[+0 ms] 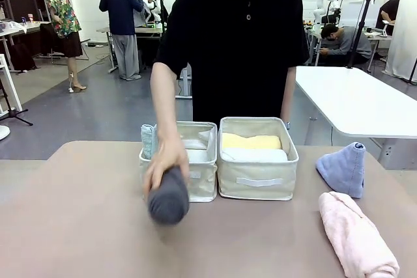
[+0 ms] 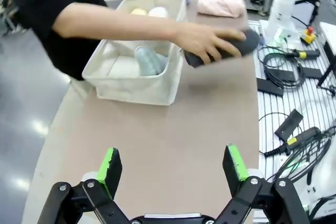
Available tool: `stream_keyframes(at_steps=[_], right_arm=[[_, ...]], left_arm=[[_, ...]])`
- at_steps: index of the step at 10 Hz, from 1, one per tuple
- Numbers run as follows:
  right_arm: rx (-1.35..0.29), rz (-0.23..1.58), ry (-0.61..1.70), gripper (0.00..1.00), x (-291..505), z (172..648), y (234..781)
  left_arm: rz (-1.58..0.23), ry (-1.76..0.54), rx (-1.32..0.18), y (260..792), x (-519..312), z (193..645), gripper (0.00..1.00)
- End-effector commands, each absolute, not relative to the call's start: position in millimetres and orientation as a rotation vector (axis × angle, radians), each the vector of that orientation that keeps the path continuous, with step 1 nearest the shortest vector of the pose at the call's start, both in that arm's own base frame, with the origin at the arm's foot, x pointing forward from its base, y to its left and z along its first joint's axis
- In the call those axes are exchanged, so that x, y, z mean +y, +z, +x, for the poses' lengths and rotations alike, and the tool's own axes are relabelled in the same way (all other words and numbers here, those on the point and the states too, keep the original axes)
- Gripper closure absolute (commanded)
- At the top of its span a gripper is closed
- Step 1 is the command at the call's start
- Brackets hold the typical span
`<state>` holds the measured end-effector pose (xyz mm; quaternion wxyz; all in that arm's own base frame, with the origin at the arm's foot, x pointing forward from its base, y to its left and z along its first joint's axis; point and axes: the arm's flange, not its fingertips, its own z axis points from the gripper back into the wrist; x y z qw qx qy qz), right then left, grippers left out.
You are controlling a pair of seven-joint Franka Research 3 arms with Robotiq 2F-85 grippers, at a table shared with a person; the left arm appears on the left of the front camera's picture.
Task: Sort the towels based on their folding style.
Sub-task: Pick up one triangle-folded towel and place it in the left Fabric basket.
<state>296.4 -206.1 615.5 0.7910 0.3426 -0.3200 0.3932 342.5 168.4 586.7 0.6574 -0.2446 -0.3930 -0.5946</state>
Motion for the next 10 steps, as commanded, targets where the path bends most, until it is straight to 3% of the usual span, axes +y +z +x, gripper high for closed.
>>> stream_keyframes(at_steps=[1,3,7,10], right_arm=[[-0.719,0.759,0.855,0.00,-206,298,617],[-0.719,0.759,0.855,0.00,-206,298,617],[-0.719,0.759,0.855,0.00,-206,298,617],[-0.719,0.759,0.855,0.00,-206,298,617]], left_arm=[[-0.543,-1.429,-0.944,590,167,354,0.00],[-0.568,-1.334,-1.025,588,156,363,0.00],[-0.616,-1.210,-1.001,591,142,368,0.00],[-0.600,-1.283,-1.012,590,147,372,0.00]])
